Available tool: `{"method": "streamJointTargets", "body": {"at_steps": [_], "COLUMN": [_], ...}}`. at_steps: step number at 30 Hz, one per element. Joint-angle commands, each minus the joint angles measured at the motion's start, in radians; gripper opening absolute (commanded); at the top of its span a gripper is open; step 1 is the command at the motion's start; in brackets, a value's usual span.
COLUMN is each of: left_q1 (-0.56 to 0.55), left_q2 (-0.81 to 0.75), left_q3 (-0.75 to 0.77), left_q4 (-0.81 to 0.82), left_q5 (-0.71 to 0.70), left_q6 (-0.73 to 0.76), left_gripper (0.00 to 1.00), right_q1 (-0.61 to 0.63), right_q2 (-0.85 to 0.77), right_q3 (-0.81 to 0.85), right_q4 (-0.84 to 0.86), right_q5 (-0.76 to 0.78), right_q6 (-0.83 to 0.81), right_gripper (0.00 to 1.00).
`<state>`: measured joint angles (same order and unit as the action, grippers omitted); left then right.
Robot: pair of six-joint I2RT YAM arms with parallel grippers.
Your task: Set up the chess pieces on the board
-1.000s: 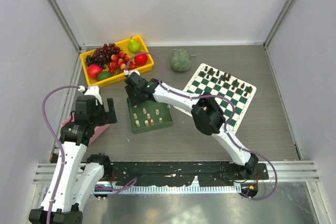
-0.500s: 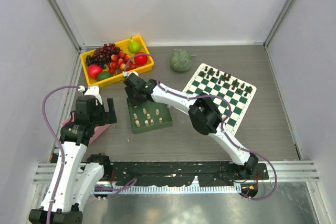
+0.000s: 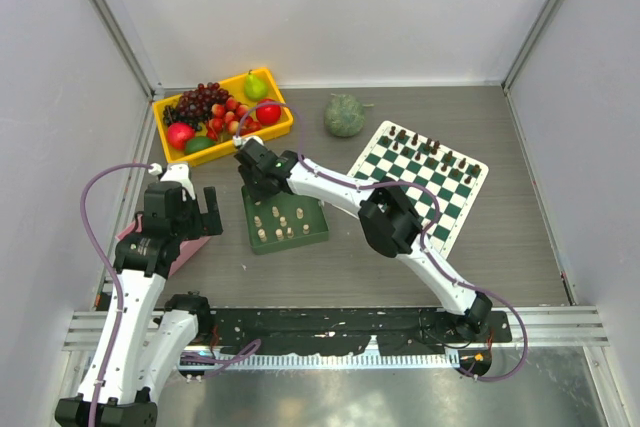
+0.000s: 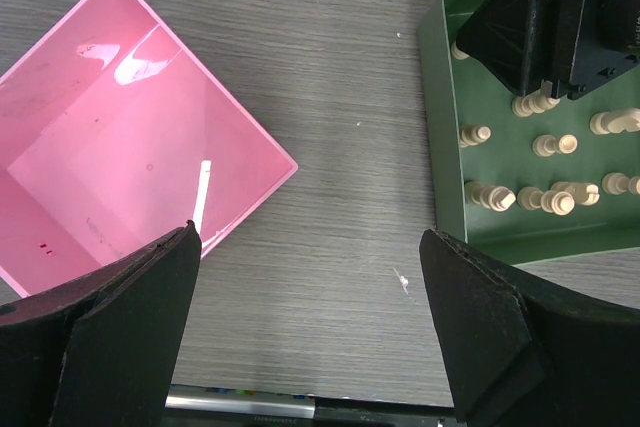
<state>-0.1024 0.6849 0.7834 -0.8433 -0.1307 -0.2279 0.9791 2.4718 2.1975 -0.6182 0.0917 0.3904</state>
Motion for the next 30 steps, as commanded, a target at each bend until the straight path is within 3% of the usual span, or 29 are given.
{"method": "streamJointTargets", "body": {"at_steps": [1, 16, 22, 26, 30], "left_q1": [0.004, 0.006, 0.006, 0.004, 0.004], "left_q2": [-0.002, 0.007, 0.007, 0.008, 0.005], "left_q3": [0.031, 0.031, 0.031, 0.031, 0.033], "left_q4": [0.018, 0.018, 0.016, 0.016, 0.016], "left_q5": [-0.007, -0.006, -0.004, -0.004, -0.007], "left_q6": [0.007, 0.007, 0.007, 0.007, 0.009], "left_gripper": [0.99, 0.99, 0.99, 0.99, 0.99], "right_q1": [0.007, 0.007, 0.007, 0.009, 0.007], "right_q2": [0.012, 0.022, -0.007, -0.089, -0.302], "right_q3": [0.057, 0.068, 0.061, 0.022, -0.131], "right_q4": [0.008, 0.008, 0.005, 0.008, 0.075], "right_q5": [0.006, 0.006, 0.011, 0.011, 0.063], "right_q6": [-0.012, -0.018, -0.018, -0.031, -0.047], "right_gripper": [0.32, 0.26, 0.12, 0.07, 0.07]}}
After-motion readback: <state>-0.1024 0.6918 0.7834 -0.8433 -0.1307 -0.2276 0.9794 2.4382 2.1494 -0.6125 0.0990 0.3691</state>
